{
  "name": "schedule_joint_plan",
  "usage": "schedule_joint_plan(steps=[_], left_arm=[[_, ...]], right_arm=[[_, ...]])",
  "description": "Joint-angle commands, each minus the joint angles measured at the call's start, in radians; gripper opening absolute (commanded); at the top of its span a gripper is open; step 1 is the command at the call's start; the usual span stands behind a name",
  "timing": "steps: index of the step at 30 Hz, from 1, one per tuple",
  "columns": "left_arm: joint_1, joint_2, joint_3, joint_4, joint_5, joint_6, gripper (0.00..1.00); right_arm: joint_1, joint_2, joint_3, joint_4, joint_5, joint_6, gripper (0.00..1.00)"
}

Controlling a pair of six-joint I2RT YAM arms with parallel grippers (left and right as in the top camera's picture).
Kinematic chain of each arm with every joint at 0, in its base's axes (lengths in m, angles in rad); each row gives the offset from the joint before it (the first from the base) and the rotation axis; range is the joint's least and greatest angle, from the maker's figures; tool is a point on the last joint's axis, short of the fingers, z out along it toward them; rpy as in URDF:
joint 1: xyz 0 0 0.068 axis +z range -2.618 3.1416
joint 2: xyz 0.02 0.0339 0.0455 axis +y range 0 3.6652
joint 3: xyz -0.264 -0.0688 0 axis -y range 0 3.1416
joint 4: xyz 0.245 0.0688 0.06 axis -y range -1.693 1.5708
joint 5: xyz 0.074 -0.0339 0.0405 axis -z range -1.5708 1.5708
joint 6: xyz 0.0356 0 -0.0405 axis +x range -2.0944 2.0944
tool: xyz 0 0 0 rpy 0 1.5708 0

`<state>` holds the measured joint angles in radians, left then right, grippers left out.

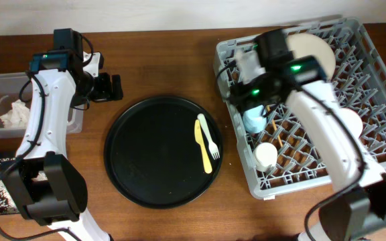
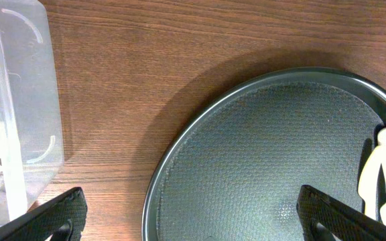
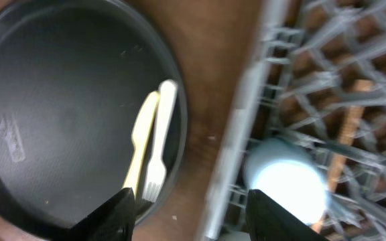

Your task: Sort waste into correct bins and load items into the dishwasher rack

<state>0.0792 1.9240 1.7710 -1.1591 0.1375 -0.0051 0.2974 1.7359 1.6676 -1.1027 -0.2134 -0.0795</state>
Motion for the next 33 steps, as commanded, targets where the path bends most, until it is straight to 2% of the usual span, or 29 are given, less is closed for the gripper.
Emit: schedule_joint_plan(steps=[1,3,4,6,7,8,13,14,15,17,20,23,24,25,26,27,30,33], left_arm=[[0.002,-0.01,0.01,0.0,-0.004,-0.01,1.0],[0.002,-0.01,0.01,0.0,-0.004,-0.01,1.0],[0.002,-0.01,0.01,0.0,-0.004,-0.01,1.0],[0.002,-0.01,0.01,0.0,-0.004,-0.01,1.0],[0.002,-0.01,0.01,0.0,-0.004,-0.01,1.0],[0.002,-0.01,0.01,0.0,-0.004,-0.01,1.0],[0.002,-0.01,0.01,0.0,-0.004,-0.01,1.0],[0.002,-0.01,0.01,0.0,-0.004,-0.01,1.0],[0.002,-0.01,0.01,0.0,-0.004,-0.01,1.0],[0.002,-0.01,0.01,0.0,-0.004,-0.01,1.0],[0.002,-0.01,0.01,0.0,-0.004,-0.01,1.0],[0.002,-0.01,0.01,0.0,-0.004,-0.01,1.0],[0.002,-0.01,0.01,0.0,-0.004,-0.01,1.0],[0.002,-0.01,0.01,0.0,-0.004,-0.01,1.0],[0.002,-0.01,0.01,0.0,-0.004,-0.01,1.0],[0.002,-0.01,0.01,0.0,-0.004,-0.01,1.0],[0.002,-0.01,0.01,0.0,-0.004,-0.01,1.0],[0.002,-0.01,0.01,0.0,-0.004,-0.01,1.0]], right_arm=[[0.077,0.067,-0.103,0.154,0.111,0.018,0.54],[0.082,0.126,-0.127,0.26,0.298,0.076,0.55],[0.074,0.136,-0.127,0.29,0.323,0.101,0.55],[0.066,0.138,-0.127,0.299,0.323,0.143,0.54],[0.067,0.143,-0.127,0.298,0.314,0.162,0.51],[0.069,0.158,-0.127,0.298,0.283,0.168,0.48],[0.068,0.221,-0.127,0.309,0.271,0.167,0.42],[0.068,0.221,-0.127,0.311,0.271,0.167,0.37],[0.068,0.221,-0.127,0.312,0.276,0.167,0.21],[0.061,0.221,-0.127,0.36,0.284,0.167,0.06],[0.014,0.221,-0.127,0.435,0.297,0.23,0.04],[-0.013,0.221,-0.127,0.502,0.296,0.231,0.05],[-0.011,0.221,-0.127,0.506,0.297,0.231,0.13],[-0.011,0.219,-0.126,0.517,0.297,0.231,0.59],[-0.011,0.195,-0.1,0.517,0.298,0.23,0.94],[-0.011,0.173,-0.071,0.515,0.298,0.23,0.99],[-0.011,0.025,0.041,0.401,0.298,0.23,0.99],[-0.011,-0.09,0.043,0.376,0.297,0.231,0.98]])
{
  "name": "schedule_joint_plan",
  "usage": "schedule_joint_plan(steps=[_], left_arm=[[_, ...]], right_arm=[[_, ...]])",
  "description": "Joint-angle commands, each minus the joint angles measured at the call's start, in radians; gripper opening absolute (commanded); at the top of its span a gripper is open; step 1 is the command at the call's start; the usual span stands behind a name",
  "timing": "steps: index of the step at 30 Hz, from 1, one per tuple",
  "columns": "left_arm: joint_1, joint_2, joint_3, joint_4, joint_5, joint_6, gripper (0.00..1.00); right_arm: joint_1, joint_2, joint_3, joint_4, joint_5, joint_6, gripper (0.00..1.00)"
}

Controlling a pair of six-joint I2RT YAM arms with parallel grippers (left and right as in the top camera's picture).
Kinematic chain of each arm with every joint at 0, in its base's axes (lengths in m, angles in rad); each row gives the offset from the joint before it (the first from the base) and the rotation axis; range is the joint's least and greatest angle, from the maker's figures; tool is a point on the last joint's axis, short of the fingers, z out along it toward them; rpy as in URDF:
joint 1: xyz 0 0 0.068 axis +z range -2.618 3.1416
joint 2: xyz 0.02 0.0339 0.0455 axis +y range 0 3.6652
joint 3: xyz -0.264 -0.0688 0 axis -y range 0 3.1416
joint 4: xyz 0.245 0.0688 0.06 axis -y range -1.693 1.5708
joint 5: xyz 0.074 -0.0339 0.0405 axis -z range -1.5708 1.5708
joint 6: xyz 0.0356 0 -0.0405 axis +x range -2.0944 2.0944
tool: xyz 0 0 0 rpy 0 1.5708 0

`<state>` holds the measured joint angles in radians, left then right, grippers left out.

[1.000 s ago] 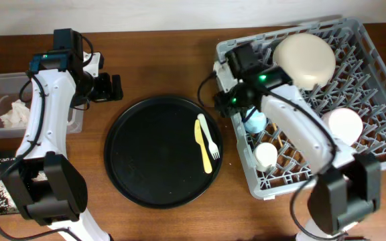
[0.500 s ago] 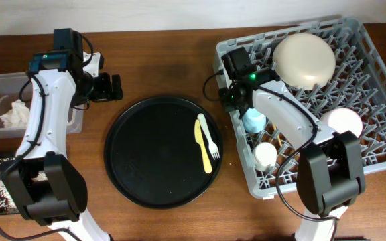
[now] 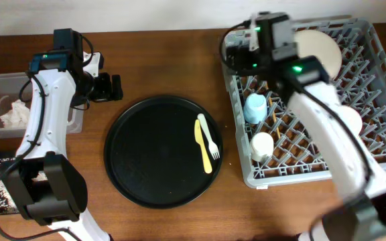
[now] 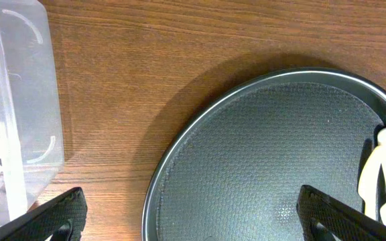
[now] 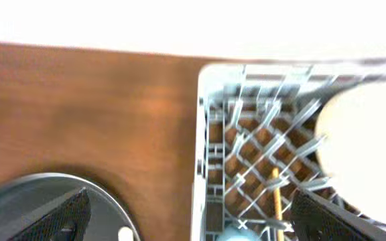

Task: Sort waste into correct bins and load items into the dishwasher rack
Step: 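Move the right gripper back over the tray to the white fork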

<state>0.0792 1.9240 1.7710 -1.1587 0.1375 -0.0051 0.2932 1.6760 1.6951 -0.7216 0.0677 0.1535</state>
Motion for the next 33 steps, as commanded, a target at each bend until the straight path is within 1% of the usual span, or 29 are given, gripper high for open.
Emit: schedule_joint_plan(steps=[1,15,16,18,19,20,21,23,25,26,27,28,29,30,31,33], left_arm=[[0.002,-0.01,0.01,-0.001,-0.004,-0.01,1.0],[0.002,-0.01,0.01,-0.001,-0.004,-0.01,1.0],[0.002,-0.01,0.01,-0.001,-0.004,-0.01,1.0],[0.002,-0.01,0.01,-0.001,-0.004,-0.01,1.0],[0.002,-0.01,0.01,-0.001,-0.004,-0.01,1.0],[0.002,-0.01,0.01,-0.001,-0.004,-0.01,1.0],[0.002,-0.01,0.01,-0.001,-0.004,-0.01,1.0],[0.002,-0.01,0.01,-0.001,-0.004,-0.01,1.0],[0.002,-0.01,0.01,-0.001,-0.004,-0.01,1.0],[0.002,-0.01,0.01,-0.001,-0.004,-0.01,1.0],[0.002,-0.01,0.01,-0.001,-0.004,-0.01,1.0],[0.002,-0.01,0.01,-0.001,-0.004,-0.01,1.0],[0.002,-0.01,0.01,-0.001,-0.004,-0.01,1.0],[0.002,-0.01,0.01,-0.001,-0.004,-0.01,1.0],[0.002,-0.01,0.01,-0.001,-0.004,-0.01,1.0],[0.002,-0.01,0.01,-0.001,-0.004,-0.01,1.0]], right_arm=[[-0.006,-0.03,0.014,-0.005,0.016,-0.002,0.98],[-0.006,-0.018,0.014,-0.008,0.014,-0.002,0.98],[-0.005,-0.018,0.014,-0.058,-0.011,-0.002,0.98],[-0.006,-0.018,0.014,-0.263,-0.182,-0.002,0.98],[-0.005,-0.018,0.014,-0.32,-0.265,-0.002,0.99],[-0.004,-0.018,0.014,-0.42,-0.446,-0.002,1.0],[0.034,-0.018,0.014,-0.503,-0.533,-0.003,0.9],[0.102,-0.018,0.014,-0.563,-0.476,-0.003,0.9],[0.195,-0.018,0.01,-0.574,-0.421,-0.002,0.9],[0.266,-0.011,0.01,-0.555,-0.369,-0.002,0.86],[0.293,-0.004,0.01,-0.555,-0.309,0.01,0.84],[0.32,0.011,0.009,-0.558,-0.23,0.058,0.83],[0.339,0.031,0.008,-0.551,-0.204,0.108,0.82],[0.352,0.054,0.008,-0.529,-0.197,0.118,0.81],[0.358,0.079,0.008,-0.504,-0.186,0.118,0.77],[0.361,0.155,0.008,-0.431,-0.187,0.122,0.65]])
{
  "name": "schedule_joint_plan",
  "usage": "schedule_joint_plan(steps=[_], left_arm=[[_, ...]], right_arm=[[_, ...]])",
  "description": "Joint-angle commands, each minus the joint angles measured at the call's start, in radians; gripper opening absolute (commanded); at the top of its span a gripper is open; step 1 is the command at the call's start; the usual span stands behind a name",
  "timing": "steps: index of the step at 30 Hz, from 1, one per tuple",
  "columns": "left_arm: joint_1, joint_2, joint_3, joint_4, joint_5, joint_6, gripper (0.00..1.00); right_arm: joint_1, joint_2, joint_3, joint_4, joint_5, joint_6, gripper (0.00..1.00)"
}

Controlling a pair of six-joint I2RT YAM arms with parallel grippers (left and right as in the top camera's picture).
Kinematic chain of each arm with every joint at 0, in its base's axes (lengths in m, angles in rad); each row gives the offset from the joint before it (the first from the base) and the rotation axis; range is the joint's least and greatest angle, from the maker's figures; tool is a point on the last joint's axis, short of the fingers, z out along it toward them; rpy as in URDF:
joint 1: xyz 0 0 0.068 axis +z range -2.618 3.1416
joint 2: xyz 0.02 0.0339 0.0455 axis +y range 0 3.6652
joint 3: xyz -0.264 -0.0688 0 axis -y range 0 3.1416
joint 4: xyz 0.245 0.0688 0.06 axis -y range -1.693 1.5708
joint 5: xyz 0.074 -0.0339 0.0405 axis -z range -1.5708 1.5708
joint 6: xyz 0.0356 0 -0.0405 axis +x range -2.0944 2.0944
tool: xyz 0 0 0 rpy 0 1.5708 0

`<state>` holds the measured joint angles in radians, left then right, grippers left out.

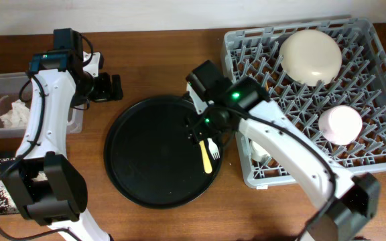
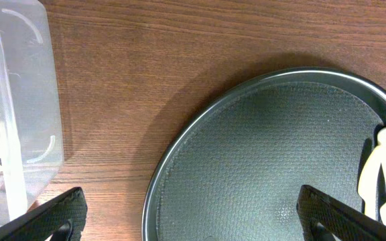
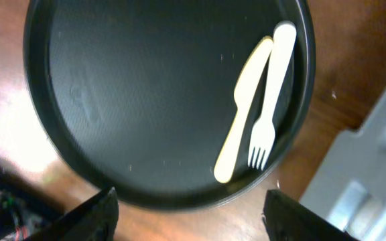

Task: Sort waste into correct bins and load items into the dishwasher rack
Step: 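Move the right gripper back over the tray to the white fork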

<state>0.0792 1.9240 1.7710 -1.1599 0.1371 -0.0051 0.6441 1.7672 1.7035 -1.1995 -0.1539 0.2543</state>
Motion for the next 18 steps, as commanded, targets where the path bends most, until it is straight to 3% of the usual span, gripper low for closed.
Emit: schedule_joint_plan(steps=[1,4,7,18], left_arm=[[0.002,-0.01,0.01,0.0,-0.004,-0.01,0.99],[0.002,-0.01,0.01,0.0,-0.004,-0.01,1.0],[0.002,-0.01,0.01,0.0,-0.003,-0.01,1.0],[0.002,-0.01,0.01,0.0,-0.004,-0.01,1.0]], right_arm=[[0.01,0.116,-0.001,0.057,0.035,0.021,0.63],[0.01,0.253,-0.001,0.056,0.126,0.021,0.51],[0.01,0.308,-0.001,0.057,0.226,0.04,0.5],[0.01,0.317,-0.015,0.117,0.25,0.096,0.4]])
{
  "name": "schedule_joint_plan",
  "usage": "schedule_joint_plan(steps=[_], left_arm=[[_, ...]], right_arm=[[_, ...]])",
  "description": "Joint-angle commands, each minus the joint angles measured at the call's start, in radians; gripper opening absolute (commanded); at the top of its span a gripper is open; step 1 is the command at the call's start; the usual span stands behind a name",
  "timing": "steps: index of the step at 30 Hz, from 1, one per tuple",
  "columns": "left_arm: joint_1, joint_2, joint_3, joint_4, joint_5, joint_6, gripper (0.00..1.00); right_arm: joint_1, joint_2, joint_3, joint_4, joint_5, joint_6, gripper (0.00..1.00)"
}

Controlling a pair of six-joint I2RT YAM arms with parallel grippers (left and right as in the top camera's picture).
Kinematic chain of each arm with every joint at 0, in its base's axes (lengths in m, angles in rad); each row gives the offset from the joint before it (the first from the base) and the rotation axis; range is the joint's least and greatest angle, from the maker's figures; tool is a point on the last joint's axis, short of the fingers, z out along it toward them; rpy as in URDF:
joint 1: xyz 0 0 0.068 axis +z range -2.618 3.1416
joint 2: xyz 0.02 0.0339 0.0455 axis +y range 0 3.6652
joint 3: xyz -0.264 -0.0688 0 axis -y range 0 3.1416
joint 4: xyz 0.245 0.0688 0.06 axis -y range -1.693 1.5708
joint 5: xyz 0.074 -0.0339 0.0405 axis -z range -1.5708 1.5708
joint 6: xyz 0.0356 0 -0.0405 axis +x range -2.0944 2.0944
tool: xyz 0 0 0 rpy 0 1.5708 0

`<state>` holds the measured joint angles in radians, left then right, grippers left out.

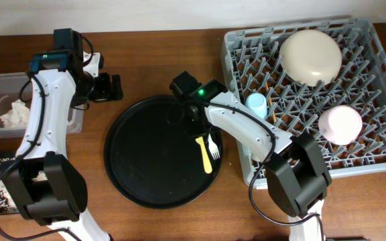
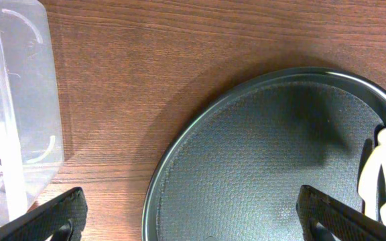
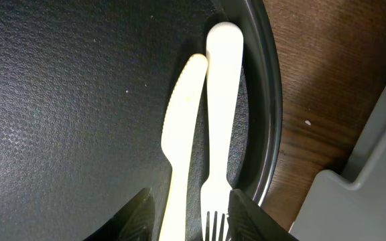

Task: Sort waste into correct bins and load items into the dishwasher rack
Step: 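Move the right gripper back over the tray to the white fork, then grasp the white fork with the right gripper and lift it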

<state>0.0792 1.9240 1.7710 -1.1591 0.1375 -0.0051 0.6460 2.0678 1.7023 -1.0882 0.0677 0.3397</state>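
A pale yellow plastic knife [image 3: 179, 134] and a white plastic fork [image 3: 220, 120] lie side by side at the right edge of the round black tray [image 1: 146, 161]. My right gripper [image 3: 193, 217] hangs open just over them, one finger outside the knife and the other outside the fork; from overhead the right gripper [image 1: 194, 120] sits above the tray's upper right. My left gripper [image 2: 193, 221] is open and holds nothing, above the table between the clear bin [image 2: 12, 114] and the tray [image 2: 267, 154]. The grey dishwasher rack [image 1: 380, 80] stands on the right.
The rack holds a cream bowl [image 1: 310, 57], a pink bowl [image 1: 340, 124] and a blue cup [image 1: 255, 104]. White crumpled paper [image 1: 15, 114] lies in the clear bin at the left edge. A dark speckled mat lies below that bin.
My right gripper has come down close over the knife and fork, which now fill its view. The left arm, tray and cutlery have not moved.
My right gripper was first over the rack's left side by the blue cup, with the rack askew. Then it was at the rack's back left corner and the rack stood square. Then it was above the tray, and now low over the cutlery. The left arm stayed put.
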Motion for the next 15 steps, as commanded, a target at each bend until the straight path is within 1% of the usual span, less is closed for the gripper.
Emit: schedule_joint_plan(steps=[1,6,12,15], left_arm=[[0.002,-0.01,0.01,0.0,-0.004,-0.01,1.0],[0.002,-0.01,0.01,0.0,-0.004,-0.01,1.0],[0.002,-0.01,0.01,0.0,-0.004,-0.01,1.0],[0.002,-0.01,0.01,0.0,-0.004,-0.01,1.0]], right_arm=[[0.008,0.017,-0.02,0.012,0.028,0.01,0.4],[0.008,0.017,-0.13,0.096,0.049,0.01,0.41],[0.006,0.017,-0.283,0.271,0.084,0.01,0.41],[0.006,0.017,-0.297,0.278,0.084,0.01,0.41]])
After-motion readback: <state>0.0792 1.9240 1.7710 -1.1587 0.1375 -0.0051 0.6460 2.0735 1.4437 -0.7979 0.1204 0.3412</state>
